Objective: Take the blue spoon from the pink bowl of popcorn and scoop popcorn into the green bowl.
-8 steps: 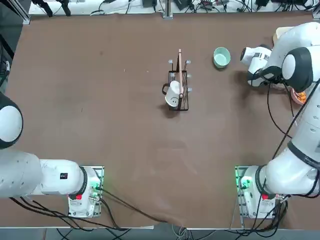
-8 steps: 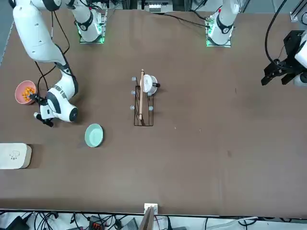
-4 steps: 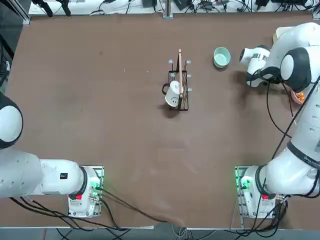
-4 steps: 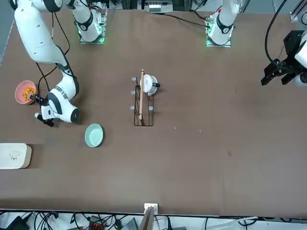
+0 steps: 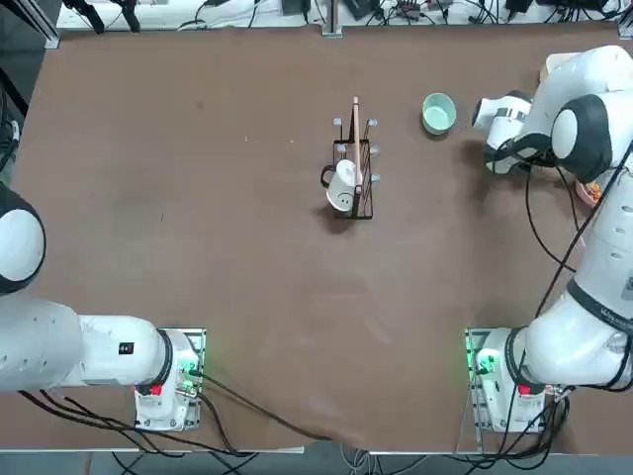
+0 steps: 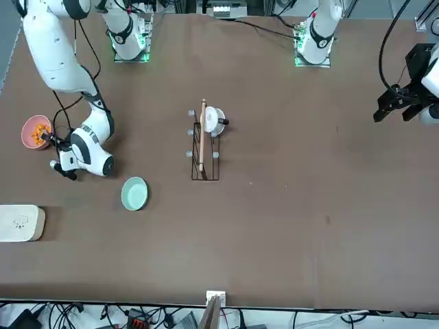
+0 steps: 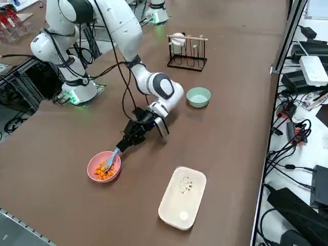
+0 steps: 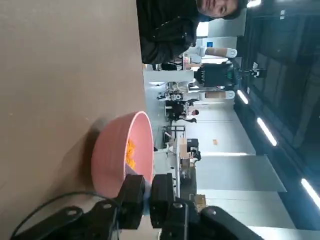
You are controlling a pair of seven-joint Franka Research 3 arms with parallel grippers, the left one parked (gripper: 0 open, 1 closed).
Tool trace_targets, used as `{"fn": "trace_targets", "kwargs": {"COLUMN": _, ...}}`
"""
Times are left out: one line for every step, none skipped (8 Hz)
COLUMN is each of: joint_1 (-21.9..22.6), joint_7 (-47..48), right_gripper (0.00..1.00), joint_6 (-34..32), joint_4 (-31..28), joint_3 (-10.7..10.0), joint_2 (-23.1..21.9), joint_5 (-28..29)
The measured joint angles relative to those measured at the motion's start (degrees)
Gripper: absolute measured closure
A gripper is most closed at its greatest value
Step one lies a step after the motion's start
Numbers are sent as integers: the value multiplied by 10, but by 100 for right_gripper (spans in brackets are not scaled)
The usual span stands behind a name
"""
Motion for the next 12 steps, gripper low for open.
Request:
{"fn": "trace_targets", "kwargs": {"joint_1": 4, "joint_7": -3, "right_gripper": 89, "joint_6": -13, "joint_4": 1, "joint_3": 0, "joint_2": 2, "joint_5": 0}}
{"fn": "trace_targets", "kwargs": {"joint_1": 9, "joint_7": -9, "right_gripper": 89, "joint_6": -28, "joint_4": 3, "joint_3": 0, "joint_2": 3, "joint_5": -1}}
{"fn": "trace_targets", "kwargs": {"joint_1": 17, "joint_7": -20, "right_gripper": 89, "joint_6": -46, "joint_4": 11, "joint_3": 1, "joint_2": 3, "joint_5": -2}}
{"fn": "trace_targets", "kwargs": {"joint_1": 28, "joint_7": -37, "right_gripper": 89, "joint_6": -64, "joint_4": 26, "joint_3": 2, "joint_2": 3, "joint_5": -3}}
{"fn": "trace_targets", "kwargs": {"joint_1": 44, "joint_7": -60, "right_gripper": 89, "joint_6": -84, "joint_4": 46, "joint_3": 2, "joint_2": 3, "joint_5": -3}}
{"fn": "trace_targets", "kwargs": {"joint_1": 59, "joint_7": -85, "right_gripper": 89, "joint_6": -104, "joint_4": 63, "joint_3": 3, "joint_2": 3, "joint_5": -3}}
{"fn": "trace_targets", "kwargs": {"joint_1": 73, "joint_7": -114, "right_gripper": 89, "joint_6": -122, "joint_4": 82, "joint_3": 3, "joint_2": 3, "joint_5": -3}}
{"fn": "trace_targets", "kwargs": {"joint_1": 87, "joint_7": -148, "right_gripper": 89, "joint_6": -140, "joint_4": 103, "joint_3": 4, "joint_2": 3, "joint_5": -2}}
{"fn": "trace_targets", "kwargs": {"joint_1": 102, "joint_7": -185, "right_gripper": 89, "joint_6": -154, "joint_4": 131, "joint_3": 5, "joint_2": 3, "joint_5": 11}}
{"fn": "trace_targets", "kwargs": {"joint_1": 121, "joint_7": -224, "right_gripper": 89, "joint_6": -167, "joint_4": 170, "joint_3": 5, "joint_2": 2, "joint_5": 40}}
{"fn": "trace_targets", "kwargs": {"joint_1": 142, "joint_7": -271, "right_gripper": 89, "joint_6": -188, "joint_4": 218, "joint_3": 6, "joint_2": 1, "joint_5": 72}}
{"fn": "trace_targets", "kwargs": {"joint_1": 162, "joint_7": -311, "right_gripper": 89, "joint_6": -208, "joint_4": 262, "joint_3": 7, "joint_2": 0, "joint_5": 92}}
